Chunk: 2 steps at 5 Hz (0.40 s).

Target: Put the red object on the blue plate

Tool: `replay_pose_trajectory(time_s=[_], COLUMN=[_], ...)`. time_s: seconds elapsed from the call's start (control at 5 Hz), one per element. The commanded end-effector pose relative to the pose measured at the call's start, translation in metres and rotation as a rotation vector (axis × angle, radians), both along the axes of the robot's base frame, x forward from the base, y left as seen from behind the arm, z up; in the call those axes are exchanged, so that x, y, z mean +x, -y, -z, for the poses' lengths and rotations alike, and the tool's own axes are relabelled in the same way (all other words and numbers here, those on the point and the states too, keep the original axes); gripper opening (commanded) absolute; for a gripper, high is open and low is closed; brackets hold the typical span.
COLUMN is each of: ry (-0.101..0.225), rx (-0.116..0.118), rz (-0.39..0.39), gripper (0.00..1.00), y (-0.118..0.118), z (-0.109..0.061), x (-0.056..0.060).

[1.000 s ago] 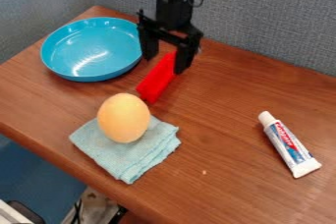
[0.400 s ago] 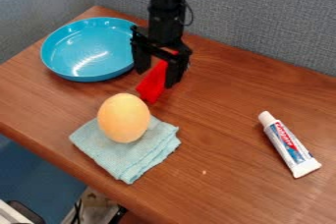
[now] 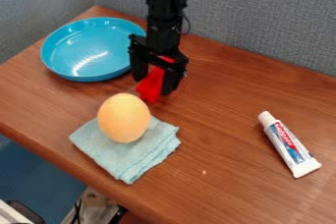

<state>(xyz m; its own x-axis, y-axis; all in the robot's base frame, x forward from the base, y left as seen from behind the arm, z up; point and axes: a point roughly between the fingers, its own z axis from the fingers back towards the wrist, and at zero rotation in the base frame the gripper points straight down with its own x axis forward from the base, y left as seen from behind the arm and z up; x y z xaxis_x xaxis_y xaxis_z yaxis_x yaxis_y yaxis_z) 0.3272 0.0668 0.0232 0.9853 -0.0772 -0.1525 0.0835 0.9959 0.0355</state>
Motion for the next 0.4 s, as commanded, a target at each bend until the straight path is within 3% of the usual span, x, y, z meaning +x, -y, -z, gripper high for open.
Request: replay_pose_trajectory(time_s=[0.0,0.2], ry=[0.036,0.037], rx=[0.018,0.015], rz=[-0.014,-0.011], gripper=[0.0,0.0], y=[-0.0105,-0.0098], z=[-0.0079,-0.0085], x=[0.0061,0.0056])
